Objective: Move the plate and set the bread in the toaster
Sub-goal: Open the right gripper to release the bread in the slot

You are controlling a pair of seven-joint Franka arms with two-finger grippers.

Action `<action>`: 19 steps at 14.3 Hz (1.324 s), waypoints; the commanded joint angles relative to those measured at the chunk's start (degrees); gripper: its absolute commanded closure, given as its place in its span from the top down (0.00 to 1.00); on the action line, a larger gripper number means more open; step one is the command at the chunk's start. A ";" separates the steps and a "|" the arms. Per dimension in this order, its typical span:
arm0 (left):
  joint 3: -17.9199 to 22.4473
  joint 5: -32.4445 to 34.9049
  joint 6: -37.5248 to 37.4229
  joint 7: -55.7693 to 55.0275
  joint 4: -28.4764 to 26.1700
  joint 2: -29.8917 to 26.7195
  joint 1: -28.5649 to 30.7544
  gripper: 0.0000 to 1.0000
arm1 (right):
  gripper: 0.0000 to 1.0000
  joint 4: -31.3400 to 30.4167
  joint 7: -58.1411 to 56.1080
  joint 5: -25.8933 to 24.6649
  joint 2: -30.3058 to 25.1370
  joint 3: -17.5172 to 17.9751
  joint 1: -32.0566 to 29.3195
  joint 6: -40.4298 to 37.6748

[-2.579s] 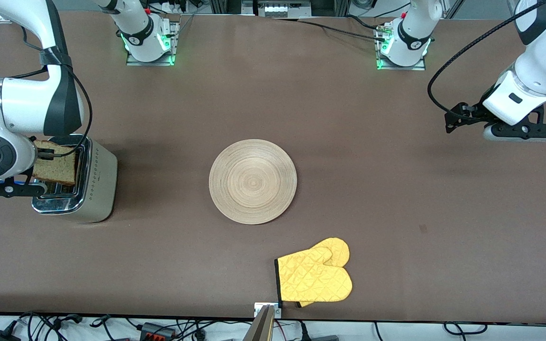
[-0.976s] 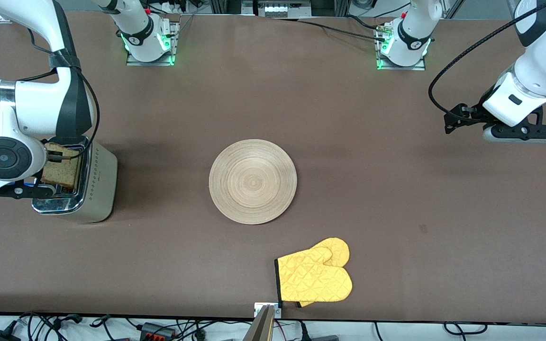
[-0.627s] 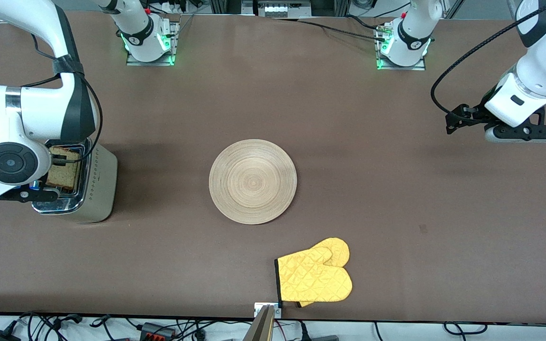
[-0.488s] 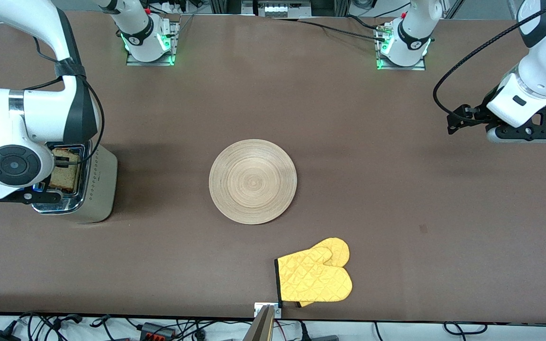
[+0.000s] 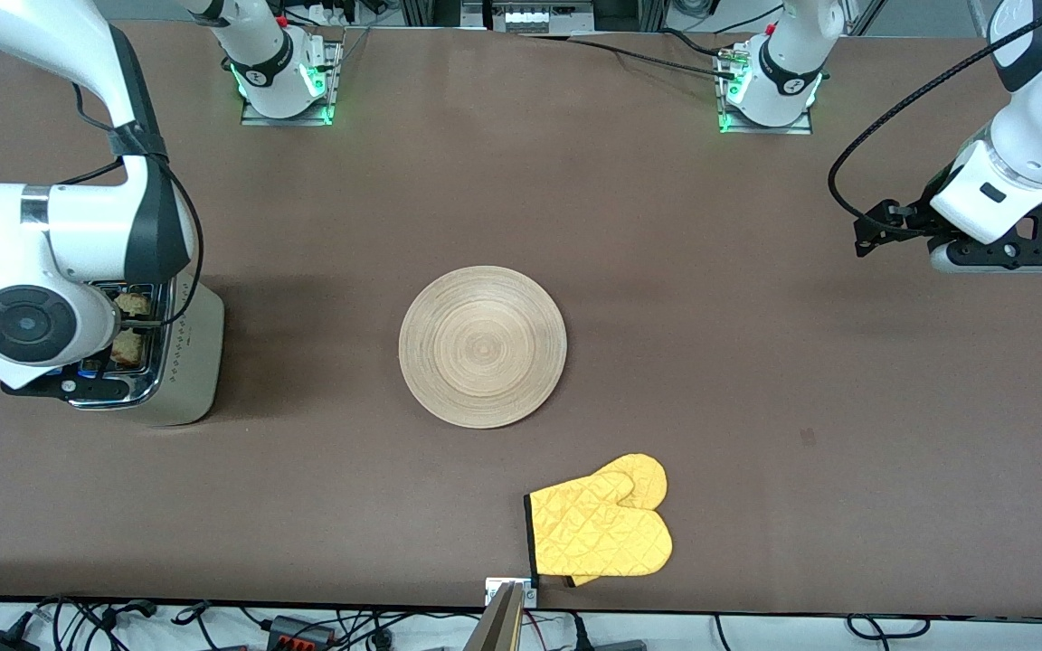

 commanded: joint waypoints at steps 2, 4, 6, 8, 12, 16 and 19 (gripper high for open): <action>0.04 -1.37 0.30 0.73 -0.72 -0.64 0.32 1.00 | 1.00 2.37 0.34 3.28 -3.52 0.80 -0.16 -0.13; 0.04 -1.46 0.30 0.73 -0.72 -0.63 0.32 1.00 | 1.00 6.06 0.16 8.16 -4.22 0.72 -0.07 -0.65; 0.04 -1.46 0.30 0.73 -0.72 -0.63 0.32 1.00 | 1.00 9.14 -0.27 13.98 -4.31 0.10 -0.42 -1.71; 0.04 -1.46 0.30 0.73 -0.72 -0.63 0.59 1.00 | 1.00 10.12 -0.63 16.10 -4.40 -0.07 -0.60 -2.85; 0.04 -1.46 0.30 0.82 -0.72 -0.37 0.76 1.00 | 1.00 13.01 -0.89 20.83 -5.89 -0.16 -2.00 -1.54; 0.04 -1.54 0.30 0.73 -0.72 -0.37 0.76 1.00 | 1.00 13.73 -6.85 25.07 -6.68 0.80 -7.53 -0.32; 0.04 -1.54 0.30 0.82 -0.72 -0.37 0.76 1.00 | 1.00 7.43 -10.54 24.46 -10.45 4.39 -12.89 5.64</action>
